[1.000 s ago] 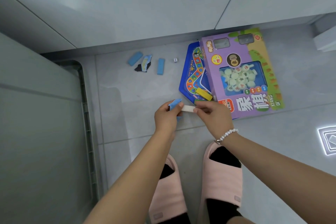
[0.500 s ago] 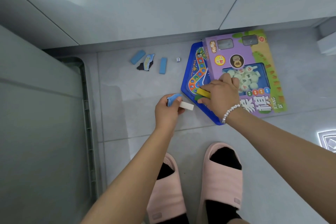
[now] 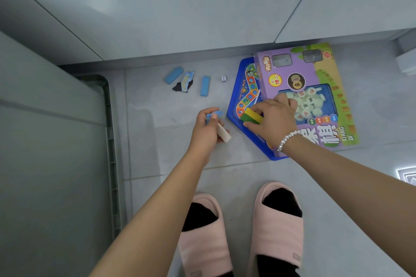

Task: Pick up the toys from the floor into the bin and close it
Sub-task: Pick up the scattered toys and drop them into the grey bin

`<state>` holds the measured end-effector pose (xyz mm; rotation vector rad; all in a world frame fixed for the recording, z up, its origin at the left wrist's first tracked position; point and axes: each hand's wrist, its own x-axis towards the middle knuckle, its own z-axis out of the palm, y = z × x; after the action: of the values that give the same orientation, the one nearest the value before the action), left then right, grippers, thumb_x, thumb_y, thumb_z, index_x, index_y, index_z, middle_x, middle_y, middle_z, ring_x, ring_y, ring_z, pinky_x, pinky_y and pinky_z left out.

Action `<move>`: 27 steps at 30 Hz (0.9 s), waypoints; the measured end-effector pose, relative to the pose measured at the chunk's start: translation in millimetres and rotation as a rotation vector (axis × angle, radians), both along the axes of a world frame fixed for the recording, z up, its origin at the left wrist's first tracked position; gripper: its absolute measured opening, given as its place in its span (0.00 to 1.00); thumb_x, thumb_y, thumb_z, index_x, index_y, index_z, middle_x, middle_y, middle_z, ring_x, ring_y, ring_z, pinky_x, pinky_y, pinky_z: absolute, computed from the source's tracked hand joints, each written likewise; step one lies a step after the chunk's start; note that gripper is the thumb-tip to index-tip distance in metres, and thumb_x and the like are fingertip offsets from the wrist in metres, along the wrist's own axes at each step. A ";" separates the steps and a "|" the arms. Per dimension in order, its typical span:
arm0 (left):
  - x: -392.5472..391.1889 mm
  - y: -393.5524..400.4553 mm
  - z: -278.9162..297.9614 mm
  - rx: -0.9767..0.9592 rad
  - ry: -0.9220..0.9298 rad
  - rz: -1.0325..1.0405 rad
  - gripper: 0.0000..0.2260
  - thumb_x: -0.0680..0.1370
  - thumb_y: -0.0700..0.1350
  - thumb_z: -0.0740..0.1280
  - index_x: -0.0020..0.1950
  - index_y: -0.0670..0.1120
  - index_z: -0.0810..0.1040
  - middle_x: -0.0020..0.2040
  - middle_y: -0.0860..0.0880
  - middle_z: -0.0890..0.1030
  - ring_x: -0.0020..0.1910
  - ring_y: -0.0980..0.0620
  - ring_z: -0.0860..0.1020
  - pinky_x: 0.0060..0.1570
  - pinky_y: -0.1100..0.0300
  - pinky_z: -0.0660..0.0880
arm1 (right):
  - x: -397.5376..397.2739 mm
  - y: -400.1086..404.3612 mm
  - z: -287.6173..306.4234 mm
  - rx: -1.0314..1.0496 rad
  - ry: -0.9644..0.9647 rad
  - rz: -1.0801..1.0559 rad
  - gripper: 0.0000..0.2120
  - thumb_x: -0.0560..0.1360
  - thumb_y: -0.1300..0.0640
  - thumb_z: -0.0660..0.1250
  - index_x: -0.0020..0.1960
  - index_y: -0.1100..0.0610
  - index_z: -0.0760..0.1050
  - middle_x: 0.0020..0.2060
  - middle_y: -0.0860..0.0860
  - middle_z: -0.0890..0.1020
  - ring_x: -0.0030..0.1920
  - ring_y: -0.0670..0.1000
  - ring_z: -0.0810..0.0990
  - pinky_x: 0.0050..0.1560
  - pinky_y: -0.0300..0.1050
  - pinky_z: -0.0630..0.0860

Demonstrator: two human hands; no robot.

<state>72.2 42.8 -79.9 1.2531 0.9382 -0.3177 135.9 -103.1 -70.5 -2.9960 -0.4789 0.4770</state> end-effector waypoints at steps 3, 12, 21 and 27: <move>4.1 7.7 3.4 -0.064 -0.012 -0.004 0.09 0.82 0.50 0.58 0.57 0.50 0.74 0.44 0.48 0.74 0.35 0.52 0.76 0.40 0.57 0.79 | 0.2 4.9 5.2 0.271 0.038 -0.147 0.17 0.69 0.42 0.69 0.53 0.50 0.78 0.48 0.47 0.80 0.56 0.52 0.68 0.55 0.48 0.61; 38.2 28.1 -0.5 0.206 -0.039 0.000 0.10 0.74 0.51 0.71 0.41 0.46 0.77 0.34 0.52 0.75 0.25 0.54 0.66 0.26 0.65 0.65 | 18.7 34.9 25.8 0.871 0.463 -0.496 0.11 0.72 0.53 0.70 0.52 0.54 0.74 0.43 0.45 0.80 0.41 0.41 0.78 0.35 0.27 0.75; 74.4 31.0 -15.6 0.738 0.027 -0.123 0.19 0.71 0.57 0.71 0.58 0.51 0.74 0.53 0.53 0.79 0.50 0.51 0.77 0.42 0.61 0.66 | 34.0 40.1 15.3 0.690 0.403 -0.426 0.13 0.72 0.50 0.70 0.53 0.53 0.72 0.39 0.43 0.76 0.38 0.42 0.77 0.36 0.34 0.74; 83.0 35.6 -27.8 0.756 0.042 -0.131 0.13 0.72 0.52 0.72 0.52 0.49 0.76 0.55 0.50 0.79 0.42 0.53 0.72 0.40 0.62 0.65 | 32.6 37.7 10.6 0.703 0.406 -0.450 0.15 0.71 0.49 0.70 0.54 0.53 0.72 0.43 0.46 0.77 0.43 0.45 0.78 0.42 0.36 0.76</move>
<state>155.2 78.4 -107.7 2.0092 1.0548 -0.0828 168.5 -65.4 -60.0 -2.1579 0.0662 0.6735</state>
